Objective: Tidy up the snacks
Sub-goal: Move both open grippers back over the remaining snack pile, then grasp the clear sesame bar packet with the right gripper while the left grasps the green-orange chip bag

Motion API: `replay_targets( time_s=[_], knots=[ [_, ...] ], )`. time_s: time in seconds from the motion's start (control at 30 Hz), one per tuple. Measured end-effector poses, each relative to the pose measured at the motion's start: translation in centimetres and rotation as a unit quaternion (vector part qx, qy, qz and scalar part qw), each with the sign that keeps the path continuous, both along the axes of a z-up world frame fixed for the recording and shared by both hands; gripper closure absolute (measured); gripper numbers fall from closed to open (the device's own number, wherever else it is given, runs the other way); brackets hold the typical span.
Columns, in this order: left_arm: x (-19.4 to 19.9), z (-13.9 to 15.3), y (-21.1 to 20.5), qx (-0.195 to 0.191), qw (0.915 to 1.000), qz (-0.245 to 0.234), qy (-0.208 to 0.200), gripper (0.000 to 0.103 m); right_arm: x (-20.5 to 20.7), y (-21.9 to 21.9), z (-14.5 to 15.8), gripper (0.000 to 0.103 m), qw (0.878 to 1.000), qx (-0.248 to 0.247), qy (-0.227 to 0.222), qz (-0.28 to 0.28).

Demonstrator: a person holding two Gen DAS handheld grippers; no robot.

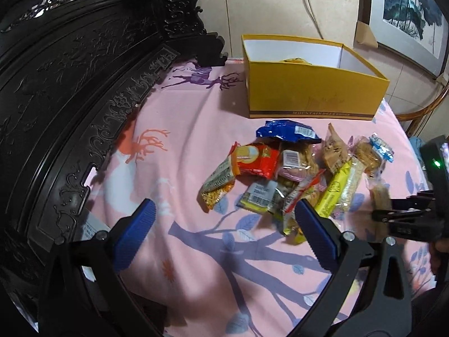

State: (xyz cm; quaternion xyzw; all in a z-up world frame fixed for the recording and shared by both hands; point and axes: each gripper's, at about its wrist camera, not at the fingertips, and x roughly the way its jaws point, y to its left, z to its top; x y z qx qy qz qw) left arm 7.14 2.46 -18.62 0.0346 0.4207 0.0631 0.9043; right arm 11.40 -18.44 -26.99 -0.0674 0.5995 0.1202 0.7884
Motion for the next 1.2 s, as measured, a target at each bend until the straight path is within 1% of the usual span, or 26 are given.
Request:
replay_targets(
  time_s=[0.1,0.17,0.3,0.33,0.47,0.5,0.6,0.73,0.8,0.83,0.87,0.9,0.93,0.97,1.1,1.2],
  knots=[
    [1.2,-0.8,0.8,0.003,1.0000,0.001,-0.001,0.002,-0.2,-0.7,-0.2,0.074,1.000,0.023,0.001,-0.004],
    [2.4,-1.5,1.6,-0.001,1.0000,-0.004,0.005,0.002,-0.3,-0.9,-0.2,0.074,1.000,0.025,-0.001,-0.003],
    [5.5,-3.5,3.4,-0.012,0.9995,-0.008,0.028,0.002,-0.5,-1.0,-0.3,0.074,1.000,0.024,-0.005,-0.003],
    [6.1,-3.9,3.6,-0.011,0.9993,-0.010,0.035,0.002,-0.5,-0.4,-0.6,0.074,1.000,0.026,-0.005,-0.003],
    [7.8,-5.6,3.8,-0.003,0.9983,-0.022,0.054,0.002,-0.5,-0.4,-0.9,0.073,0.999,0.036,-0.004,-0.008],
    [8.2,-6.0,3.7,-0.001,0.9978,-0.025,0.061,0.002,-0.7,-1.5,-0.2,0.073,0.999,0.037,-0.004,-0.009],
    [9.0,-7.0,3.6,-0.006,0.9965,-0.037,0.075,0.002,-0.5,-1.4,-0.3,0.073,0.999,0.038,-0.003,-0.009],
    [9.6,-7.8,3.5,-0.014,0.9955,-0.043,0.083,0.003,-0.3,-1.5,-0.3,0.073,0.999,0.039,-0.002,-0.011],
    [9.7,-8.1,3.6,-0.018,0.9953,-0.043,0.085,0.007,-0.3,-1.6,-0.3,0.073,0.999,0.038,-0.002,-0.010],
    [9.8,-8.2,3.6,-0.023,0.9947,-0.046,0.089,0.013,-0.3,-1.6,-0.2,0.073,0.999,0.037,-0.002,-0.010],
    [9.8,-8.4,3.7,-0.028,0.9939,-0.049,0.095,0.024,-0.3,-1.5,-0.3,0.073,0.999,0.037,-0.003,-0.010],
    [9.9,-8.5,3.8,-0.032,0.9932,-0.051,0.099,0.032,-0.3,-1.3,-0.3,0.073,0.999,0.036,-0.003,-0.011],
    [10.0,-8.8,3.8,-0.036,0.9922,-0.053,0.107,0.051,-0.3,-1.4,-0.3,0.073,0.999,0.035,-0.003,-0.011],
    [10.0,-9.1,3.9,-0.036,0.9916,-0.051,0.113,0.061,-0.3,-1.3,-0.3,0.073,0.999,0.035,-0.003,-0.012],
    [9.5,-8.6,4.1,-0.039,0.9932,-0.048,0.099,0.064,-0.3,-1.1,-0.3,0.073,0.999,0.035,-0.004,-0.013],
    [8.5,-7.2,4.4,-0.051,0.9944,-0.044,0.081,0.064,-0.4,-1.2,-0.2,0.073,0.999,0.035,-0.004,-0.013]
  ],
)
